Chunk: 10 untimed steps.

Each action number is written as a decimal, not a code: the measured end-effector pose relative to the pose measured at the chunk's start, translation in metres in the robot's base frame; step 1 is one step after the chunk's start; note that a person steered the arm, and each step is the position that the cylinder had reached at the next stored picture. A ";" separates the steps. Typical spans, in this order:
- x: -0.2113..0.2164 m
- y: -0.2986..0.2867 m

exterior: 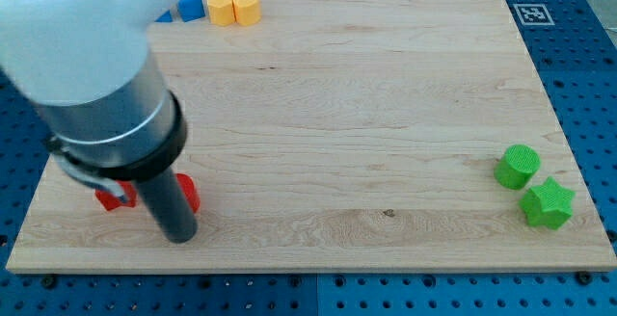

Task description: Move the red circle top right to the red star

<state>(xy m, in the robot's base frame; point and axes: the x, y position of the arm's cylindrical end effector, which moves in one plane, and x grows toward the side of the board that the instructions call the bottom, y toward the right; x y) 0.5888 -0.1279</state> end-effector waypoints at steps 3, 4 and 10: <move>0.006 -0.026; 0.005 -0.030; -0.063 0.047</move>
<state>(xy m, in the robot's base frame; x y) 0.5260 -0.0806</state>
